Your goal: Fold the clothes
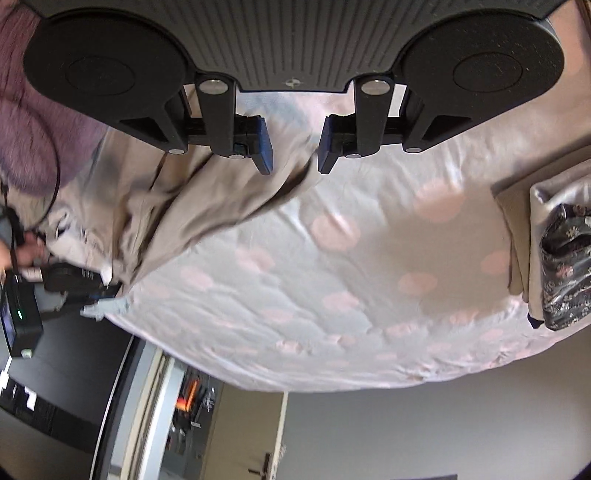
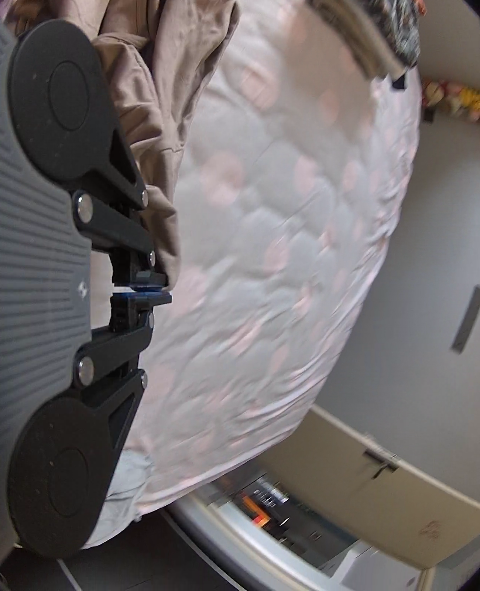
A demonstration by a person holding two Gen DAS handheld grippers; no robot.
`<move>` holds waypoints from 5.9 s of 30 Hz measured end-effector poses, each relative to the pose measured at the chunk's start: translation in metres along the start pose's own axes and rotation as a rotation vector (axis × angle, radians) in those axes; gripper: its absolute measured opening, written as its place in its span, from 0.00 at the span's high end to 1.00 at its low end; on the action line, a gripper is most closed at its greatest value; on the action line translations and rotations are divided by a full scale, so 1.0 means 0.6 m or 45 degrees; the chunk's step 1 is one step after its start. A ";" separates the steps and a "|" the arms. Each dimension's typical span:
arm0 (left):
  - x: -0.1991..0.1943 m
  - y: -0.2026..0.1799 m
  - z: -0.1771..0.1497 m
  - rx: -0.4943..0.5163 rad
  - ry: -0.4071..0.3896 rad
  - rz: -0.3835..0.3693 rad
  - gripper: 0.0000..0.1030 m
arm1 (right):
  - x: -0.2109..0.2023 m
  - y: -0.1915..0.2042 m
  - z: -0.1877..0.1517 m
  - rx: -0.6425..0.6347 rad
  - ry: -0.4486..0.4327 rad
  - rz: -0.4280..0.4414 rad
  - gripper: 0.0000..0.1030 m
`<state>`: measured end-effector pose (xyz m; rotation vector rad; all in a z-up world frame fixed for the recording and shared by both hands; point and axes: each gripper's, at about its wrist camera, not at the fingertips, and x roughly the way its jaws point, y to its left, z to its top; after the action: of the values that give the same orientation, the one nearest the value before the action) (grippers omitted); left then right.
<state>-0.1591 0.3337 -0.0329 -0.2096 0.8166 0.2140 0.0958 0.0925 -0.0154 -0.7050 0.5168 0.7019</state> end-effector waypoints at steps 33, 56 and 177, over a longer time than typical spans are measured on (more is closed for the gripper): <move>0.087 -0.100 -0.111 0.742 0.423 -0.058 0.79 | -0.042 0.032 -0.091 -0.790 -0.002 0.671 0.59; 0.050 -0.050 -0.049 0.395 0.283 0.032 1.00 | -0.037 0.040 -0.065 -0.729 0.001 0.392 0.96; 0.058 0.084 -0.089 -0.538 0.098 0.544 0.54 | 0.134 -0.039 -0.129 0.757 0.537 0.471 0.77</move>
<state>-0.1868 0.3715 -0.0995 -0.4416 0.8807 0.7874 0.1509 0.0553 -0.1081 -0.1871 1.2064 0.6918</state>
